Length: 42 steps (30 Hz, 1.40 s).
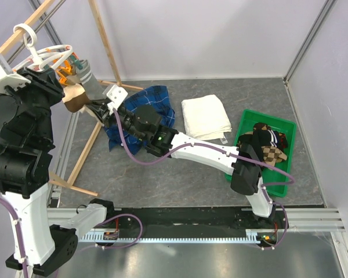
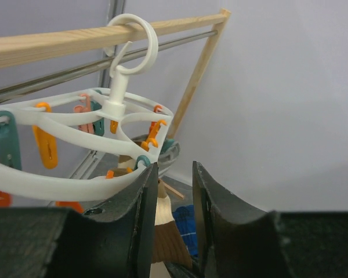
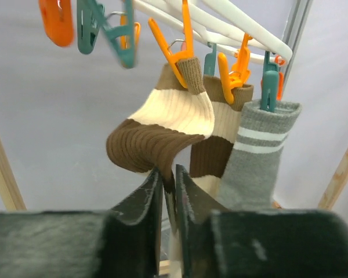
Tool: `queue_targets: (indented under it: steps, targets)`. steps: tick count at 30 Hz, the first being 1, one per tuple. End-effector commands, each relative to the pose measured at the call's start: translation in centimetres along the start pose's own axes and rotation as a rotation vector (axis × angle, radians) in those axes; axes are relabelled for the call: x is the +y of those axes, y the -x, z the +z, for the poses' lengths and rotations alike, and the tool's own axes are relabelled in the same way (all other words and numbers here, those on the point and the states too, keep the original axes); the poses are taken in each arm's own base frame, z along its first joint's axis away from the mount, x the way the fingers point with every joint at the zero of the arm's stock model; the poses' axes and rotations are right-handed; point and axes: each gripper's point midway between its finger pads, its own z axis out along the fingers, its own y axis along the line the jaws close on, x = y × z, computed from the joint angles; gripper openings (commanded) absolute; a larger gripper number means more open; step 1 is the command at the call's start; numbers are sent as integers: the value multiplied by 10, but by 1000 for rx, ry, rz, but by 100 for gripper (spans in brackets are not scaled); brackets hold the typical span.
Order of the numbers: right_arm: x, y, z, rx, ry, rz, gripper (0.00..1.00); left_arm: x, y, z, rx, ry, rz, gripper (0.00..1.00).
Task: Remove the socks clipped to the hanger
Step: Remove the sock from the hanger.
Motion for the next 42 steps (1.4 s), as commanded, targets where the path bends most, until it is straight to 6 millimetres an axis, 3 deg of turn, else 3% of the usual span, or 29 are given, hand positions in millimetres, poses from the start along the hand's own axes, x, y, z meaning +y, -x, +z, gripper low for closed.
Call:
queue_targets:
  steps: [1,5,9,12,17,22,25,31,36,37,39,40,42]
  targets:
    - [18,30,10,-94,93,64,29,16,13,-5,-41,70,52,37]
    - [14,36,17,-95,107,59,36,23,13,-7,-46,96,75,38]
    - [8,47,22,-121,103,53,34,30,12,-6,-53,131,107,38]
    - [7,47,29,-118,114,42,34,36,10,-4,-50,163,140,39]
    - [12,48,34,-155,153,23,47,42,15,-6,-68,192,170,39]
    - [6,49,47,-201,140,12,48,40,18,-6,-75,180,179,40]
    - [12,43,48,-229,166,33,50,41,16,-5,-71,184,190,40]
    - [20,-1,47,-253,184,8,56,47,2,3,-43,222,244,42]
    - [18,-19,55,-257,156,38,59,48,-1,3,-37,221,255,42]
    - [20,-33,57,-240,156,64,59,48,-3,4,-33,223,261,42]
    - [19,-47,59,-222,130,77,49,49,-4,4,-30,228,263,42]
    - [16,-51,59,-216,109,77,26,52,-4,4,-27,238,295,42]
    - [15,-54,57,-197,104,65,9,53,-2,2,-28,243,298,42]
